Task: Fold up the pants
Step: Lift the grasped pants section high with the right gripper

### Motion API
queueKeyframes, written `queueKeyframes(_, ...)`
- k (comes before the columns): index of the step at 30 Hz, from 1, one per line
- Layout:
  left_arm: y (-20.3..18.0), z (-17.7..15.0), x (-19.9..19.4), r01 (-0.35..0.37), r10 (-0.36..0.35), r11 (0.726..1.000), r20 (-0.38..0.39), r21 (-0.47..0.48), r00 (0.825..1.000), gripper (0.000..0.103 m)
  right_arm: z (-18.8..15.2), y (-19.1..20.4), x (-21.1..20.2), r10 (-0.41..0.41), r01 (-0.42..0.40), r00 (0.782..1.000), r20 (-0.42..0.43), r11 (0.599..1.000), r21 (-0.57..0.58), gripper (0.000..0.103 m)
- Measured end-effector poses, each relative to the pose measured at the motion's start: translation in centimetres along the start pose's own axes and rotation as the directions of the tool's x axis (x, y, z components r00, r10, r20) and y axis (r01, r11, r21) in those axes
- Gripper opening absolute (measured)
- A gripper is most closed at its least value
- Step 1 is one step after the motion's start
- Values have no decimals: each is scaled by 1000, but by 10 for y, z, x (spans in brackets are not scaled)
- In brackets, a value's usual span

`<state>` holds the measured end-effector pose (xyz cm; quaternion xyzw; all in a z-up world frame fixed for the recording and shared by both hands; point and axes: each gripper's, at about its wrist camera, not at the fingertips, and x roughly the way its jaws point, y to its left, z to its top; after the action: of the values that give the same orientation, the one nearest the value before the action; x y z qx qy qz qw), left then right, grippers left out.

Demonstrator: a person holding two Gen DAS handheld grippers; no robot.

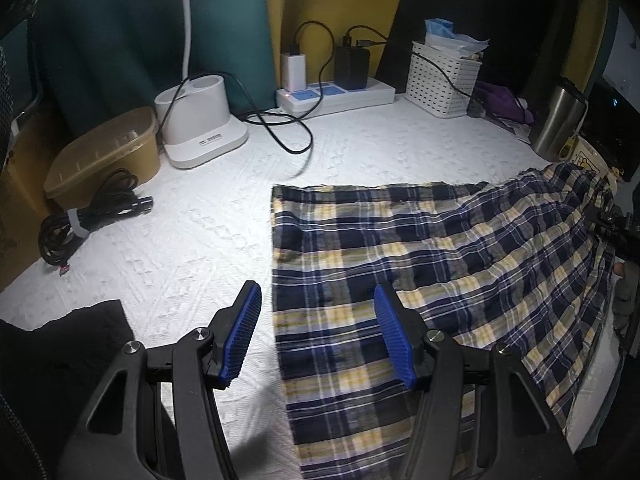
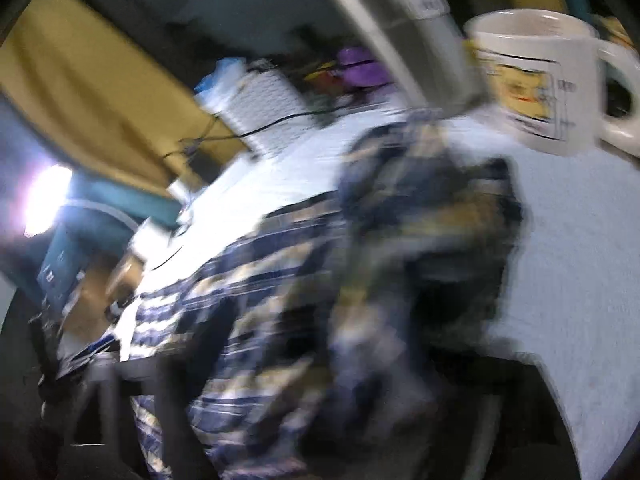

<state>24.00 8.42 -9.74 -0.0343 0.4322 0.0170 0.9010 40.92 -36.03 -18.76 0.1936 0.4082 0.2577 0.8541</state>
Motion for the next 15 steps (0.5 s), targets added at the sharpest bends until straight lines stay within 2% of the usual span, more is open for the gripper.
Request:
queueKeyframes(2, -2, 0, -1, 7, -7, 1000, 4, 4, 1000, 59, 1, 1, -1, -54, 53, 998, 21, 998, 40, 92)
queueKeyframes(4, -3, -1, -2, 14, -14, 1000, 8, 10, 1000, 59, 0, 2, -2, -65, 64, 998, 27, 997, 30, 91)
queueKeyframes(6, -3, -2, -2, 14, -14, 1000, 7, 16, 1000, 59, -2, 1, -5, -79, 78, 996, 38, 997, 28, 87)
queueKeyframes(8, -1, -3, -1, 11, -11, 1000, 5, 15, 1000, 59, -3, -2, -5, -116, 115, 993, 36, 993, 28, 74)
queueKeyframes(10, 3, -4, 0, 10, -10, 1000, 3, 9, 1000, 59, -2, -6, -6, -114, 113, 993, 33, 993, 28, 68)
queueKeyframes(12, 5, -4, 1, 12, -12, 1000, 3, 4, 1000, 59, 0, -11, -4, -109, 108, 994, 31, 993, 44, 52)
queueKeyframes(13, 6, -5, 1, 13, -13, 1000, 3, 2, 1000, 59, 1, -15, -3, -94, 92, 995, 27, 994, 59, 40)
queueKeyframes(15, 6, -6, 1, 19, -19, 1000, 8, 1, 1000, 59, 2, -21, -1, -72, 70, 997, 23, 994, 82, 29)
